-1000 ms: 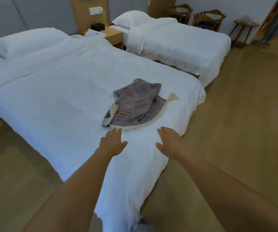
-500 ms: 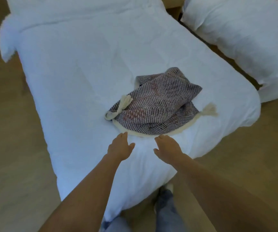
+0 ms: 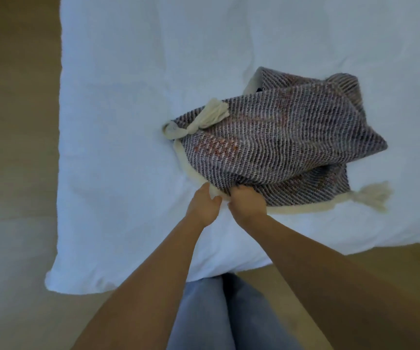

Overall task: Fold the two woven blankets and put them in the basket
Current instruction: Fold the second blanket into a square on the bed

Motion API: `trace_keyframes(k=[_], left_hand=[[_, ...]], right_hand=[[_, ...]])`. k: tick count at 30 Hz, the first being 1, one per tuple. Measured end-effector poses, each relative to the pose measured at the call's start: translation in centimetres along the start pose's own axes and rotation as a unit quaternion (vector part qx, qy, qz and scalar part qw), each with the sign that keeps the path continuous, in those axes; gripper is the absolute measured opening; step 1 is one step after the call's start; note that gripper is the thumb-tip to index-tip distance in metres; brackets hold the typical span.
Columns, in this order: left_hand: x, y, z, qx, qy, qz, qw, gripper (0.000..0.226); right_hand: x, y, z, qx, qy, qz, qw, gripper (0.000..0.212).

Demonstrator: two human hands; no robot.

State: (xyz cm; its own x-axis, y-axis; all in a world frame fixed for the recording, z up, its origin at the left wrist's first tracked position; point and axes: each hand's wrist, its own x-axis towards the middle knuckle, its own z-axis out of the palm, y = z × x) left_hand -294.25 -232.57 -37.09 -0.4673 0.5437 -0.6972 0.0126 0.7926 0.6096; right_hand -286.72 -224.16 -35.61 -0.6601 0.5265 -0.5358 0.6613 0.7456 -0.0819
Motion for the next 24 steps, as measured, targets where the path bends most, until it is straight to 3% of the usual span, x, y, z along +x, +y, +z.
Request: trace_keyframes(k=[4,7,10,13,20,24], left_hand=[[0.7,2.5,0.6,-0.12,0.038,-0.01,0.992,0.032],[0.6,4.4,0.8,-0.084,0.066,-0.002,0.994,0.018],[0.4,7.0,1.2,0.016,0.119,-0.014,0.993,0.036],[0.3,10.8,2.3,0.016,0.146,0.011,0.989,0.051],[-2.2,24.5,8.7,-0.014,0.201,0.139,0.97,0.053],[-3.6,34.7,14.8,0.009,0.182,0.194,0.964,0.055]], right_hand=[[1.3,0.2,-0.1,0.021,0.001,0.004,1.0,0.018],[1.5,1.5,-1.1,0.099,0.038,0.031,0.994,0.016],[1.1,4.0,-3.1,0.146,0.083,0.045,0.985,0.011],[0.6,7.1,-5.5,0.175,0.109,0.035,0.978,0.007],[-2.6,18.9,-12.5,0.3,0.215,-0.042,0.928,0.023],[-4.3,28.5,-17.0,0.318,0.263,-0.051,0.909,0.012]])
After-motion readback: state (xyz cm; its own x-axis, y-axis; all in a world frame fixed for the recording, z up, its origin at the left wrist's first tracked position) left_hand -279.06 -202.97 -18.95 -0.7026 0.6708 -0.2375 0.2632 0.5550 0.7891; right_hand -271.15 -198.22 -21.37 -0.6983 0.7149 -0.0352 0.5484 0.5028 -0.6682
